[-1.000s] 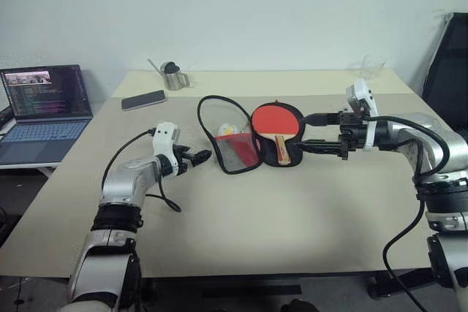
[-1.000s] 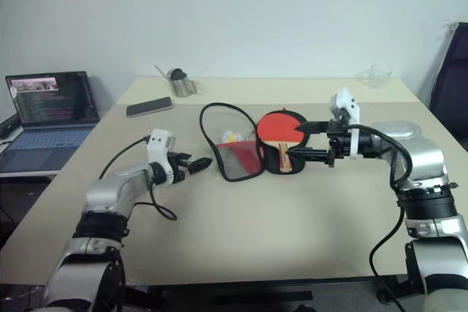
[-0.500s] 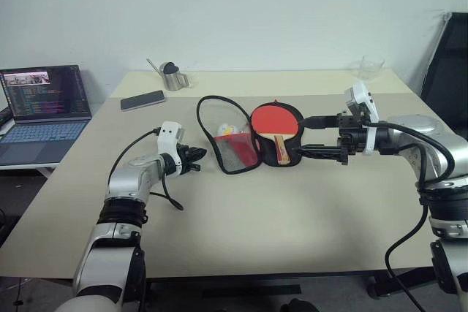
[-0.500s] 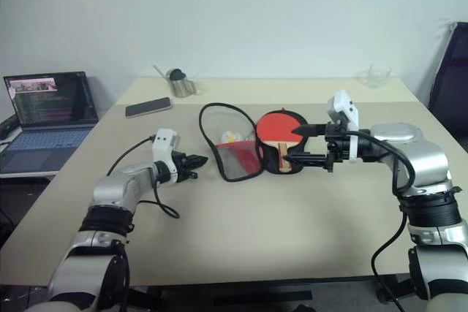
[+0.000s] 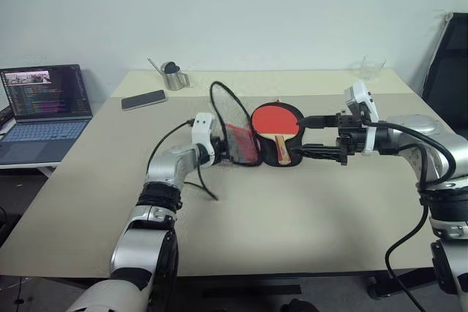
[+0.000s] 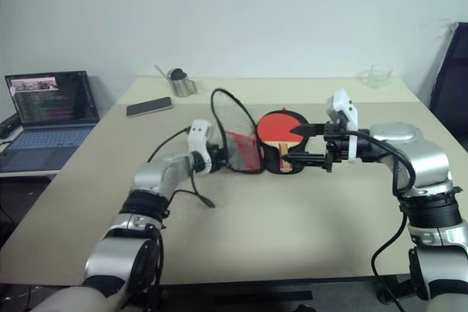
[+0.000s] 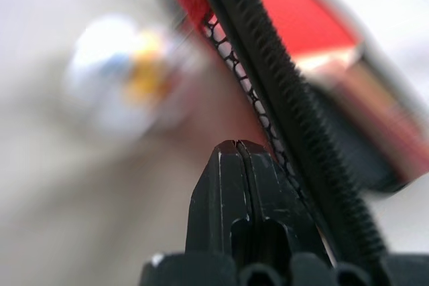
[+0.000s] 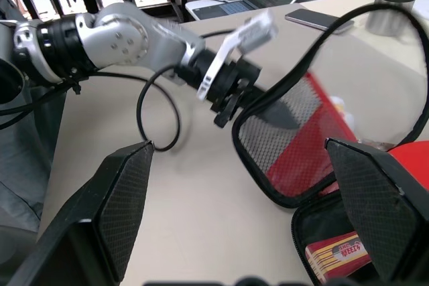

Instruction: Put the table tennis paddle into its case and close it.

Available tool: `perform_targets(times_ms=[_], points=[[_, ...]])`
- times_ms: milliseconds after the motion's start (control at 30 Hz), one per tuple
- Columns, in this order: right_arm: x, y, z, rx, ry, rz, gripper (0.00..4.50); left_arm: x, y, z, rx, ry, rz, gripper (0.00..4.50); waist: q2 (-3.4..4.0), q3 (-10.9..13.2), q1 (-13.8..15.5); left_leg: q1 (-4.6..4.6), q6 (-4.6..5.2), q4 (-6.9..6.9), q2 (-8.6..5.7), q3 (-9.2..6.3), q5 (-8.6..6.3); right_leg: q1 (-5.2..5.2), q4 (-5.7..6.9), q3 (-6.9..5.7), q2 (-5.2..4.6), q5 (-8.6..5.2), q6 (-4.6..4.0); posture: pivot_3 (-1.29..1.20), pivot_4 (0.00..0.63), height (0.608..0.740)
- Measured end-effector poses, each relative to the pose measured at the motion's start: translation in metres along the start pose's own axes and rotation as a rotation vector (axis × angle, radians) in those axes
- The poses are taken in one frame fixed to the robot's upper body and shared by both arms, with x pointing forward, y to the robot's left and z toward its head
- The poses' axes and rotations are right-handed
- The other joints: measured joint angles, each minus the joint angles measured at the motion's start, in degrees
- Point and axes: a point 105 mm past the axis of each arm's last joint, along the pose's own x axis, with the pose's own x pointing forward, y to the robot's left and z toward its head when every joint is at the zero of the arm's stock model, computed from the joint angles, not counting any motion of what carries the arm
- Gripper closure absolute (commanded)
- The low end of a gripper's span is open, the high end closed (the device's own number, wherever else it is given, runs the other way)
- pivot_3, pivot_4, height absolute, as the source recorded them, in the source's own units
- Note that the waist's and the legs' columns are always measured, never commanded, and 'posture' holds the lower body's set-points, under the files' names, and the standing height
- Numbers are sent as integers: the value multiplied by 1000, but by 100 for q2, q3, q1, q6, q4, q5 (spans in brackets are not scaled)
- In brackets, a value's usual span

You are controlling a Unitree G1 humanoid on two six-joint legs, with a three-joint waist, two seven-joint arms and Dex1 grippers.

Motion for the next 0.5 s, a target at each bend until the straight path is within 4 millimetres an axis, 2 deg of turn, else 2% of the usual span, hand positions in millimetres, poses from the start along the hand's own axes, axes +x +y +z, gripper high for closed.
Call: perform_targets(times_ms=[133, 233, 300, 400, 500], points=[[-5, -4, -4, 11, 6, -39, 0, 13, -44, 33, 37, -99, -118, 4477, -1, 0, 46, 1, 0, 1, -1, 2, 0, 1, 0, 0, 0, 1, 1, 0, 150, 740], [-12, -8, -1, 4, -2, -81, 0, 29, -69, 39, 49, -108, -146, 4477, -1, 0, 67, 6, 0, 1, 0, 4, 0, 5, 1, 0, 0, 1, 1, 0, 150, 740], [-15, -9, 1, -3, 1, -101, 0, 47, -81, 24, 61, -65, -103, 4477, -2, 0, 95, 7, 0, 1, -2, 5, 0, 8, -1, 0, 0, 2, 3, 0, 150, 740], [-15, -8, 4, -12, -2, -114, 0, 71, -99, -20, 92, 65, -43, 4477, -7, 3, 115, 4, 0, 1, -2, 11, 0, 3, -1, 5, -1, 3, 6, 0, 150, 740], [-19, -7, 4, 1, -10, -135, 0, 76, -93, -34, 141, 90, 20, 4477, -8, 4, 84, 9, 0, -6, 4, 18, 0, -2, 2, 13, 4, 3, 5, 0, 150, 740]])
